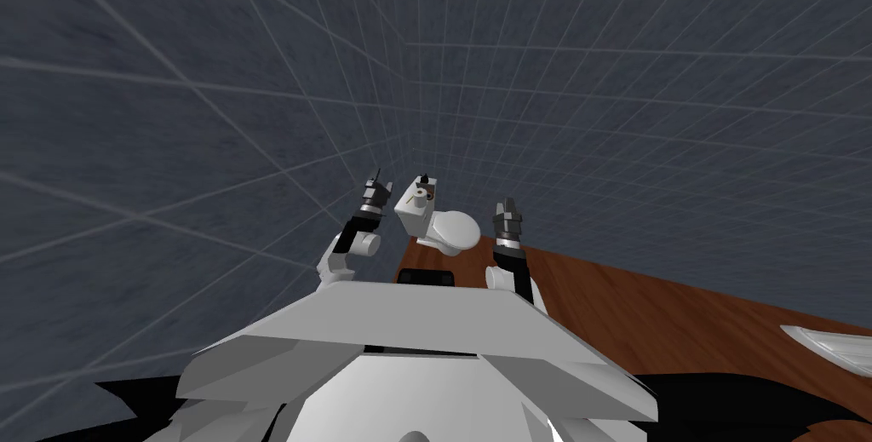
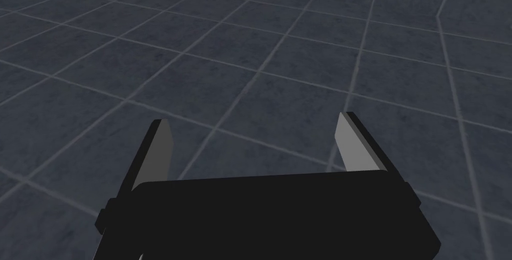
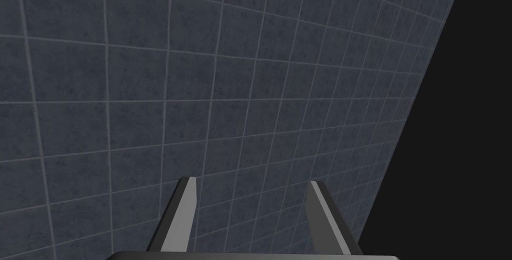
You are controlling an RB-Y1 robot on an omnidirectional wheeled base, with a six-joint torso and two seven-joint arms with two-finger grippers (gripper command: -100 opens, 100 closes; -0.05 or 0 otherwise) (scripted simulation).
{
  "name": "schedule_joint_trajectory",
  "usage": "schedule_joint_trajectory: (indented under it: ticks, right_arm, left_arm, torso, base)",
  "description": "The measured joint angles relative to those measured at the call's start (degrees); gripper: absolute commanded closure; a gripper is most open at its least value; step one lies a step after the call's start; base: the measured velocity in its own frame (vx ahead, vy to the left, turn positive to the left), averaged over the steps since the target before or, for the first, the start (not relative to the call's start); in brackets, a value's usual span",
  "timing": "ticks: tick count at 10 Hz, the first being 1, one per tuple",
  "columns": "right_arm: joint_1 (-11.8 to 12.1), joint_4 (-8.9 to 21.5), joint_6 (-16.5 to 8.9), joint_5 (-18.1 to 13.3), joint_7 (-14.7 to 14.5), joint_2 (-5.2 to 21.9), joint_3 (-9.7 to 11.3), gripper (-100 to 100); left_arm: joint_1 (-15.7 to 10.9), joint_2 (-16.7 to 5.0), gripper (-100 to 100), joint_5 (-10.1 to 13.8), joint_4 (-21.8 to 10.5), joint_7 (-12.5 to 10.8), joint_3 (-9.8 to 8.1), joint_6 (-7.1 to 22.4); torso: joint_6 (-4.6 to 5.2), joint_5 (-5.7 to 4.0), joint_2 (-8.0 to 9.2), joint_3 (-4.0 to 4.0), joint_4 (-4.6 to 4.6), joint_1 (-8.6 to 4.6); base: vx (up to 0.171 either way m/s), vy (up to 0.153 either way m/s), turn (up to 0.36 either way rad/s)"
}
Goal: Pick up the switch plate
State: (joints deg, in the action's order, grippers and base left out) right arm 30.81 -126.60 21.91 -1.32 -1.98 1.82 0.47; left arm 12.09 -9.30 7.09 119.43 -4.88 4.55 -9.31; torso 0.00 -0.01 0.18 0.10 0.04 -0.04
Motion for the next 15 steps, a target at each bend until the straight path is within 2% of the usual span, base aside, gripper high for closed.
schedule_joint_trajectory:
  ticks: [5,8,9,10,13,15]
  right_arm:
    - [0.0,0.0,0.0,0.0,0.0,0.0,0.0,0]
    - [0.0,0.0,0.0,0.0,0.0,0.0,0.0,0]
    - [0.0,0.0,0.0,0.0,0.0,0.0,0.0,0]
    - [0.01,0.0,0.0,0.0,0.0,0.0,0.0,0]
    - [0.0,0.0,0.0,0.0,0.0,0.0,0.0,0]
    - [0.01,0.0,0.0,0.0,0.0,0.0,0.0,0]
  left_arm:
    - [-8.87,-1.06,-100,0.11,-6.19,0.18,0.59,6.32]
    - [-14.69,-1.91,-100,0.36,-11.73,0.16,0.47,10.2]
    - [-16.43,-2.12,-100,0.44,-12.6,0.15,0.43,11.73]
    - [-17.43,-2.25,-100,0.49,-13.1,0.12,0.46,12.3]
    - [-22.8,-2.46,-100,0.43,-18.04,0.4,0.35,16.14]
    - [-25.59,-2.75,-100,0.54,-19.59,0.44,0.22,18.65]
  torso:
    - [-0.01,-0.01,-0.03,-0.01,0.0,-0.03]
    - [-0.01,-0.01,-0.03,-0.01,-0.01,-0.04]
    - [-0.02,-0.01,-0.04,-0.02,0.0,-0.05]
    - [-0.03,-0.01,-0.1,-0.05,-0.02,-0.01]
    - [-0.01,-0.01,-0.06,-0.03,-0.02,-0.03]
    - [-0.03,-0.01,-0.12,-0.06,-0.02,-0.02]
  base:
    - [-0.051,-0.017,-0.02]
    - [-0.048,-0.02,-0.02]
    - [-0.018,-0.012,0.001]
    - [-0.034,-0.02,-0.026]
    - [-0.039,-0.017,-0.024]
    - [-0.019,-0.022,-0.012]
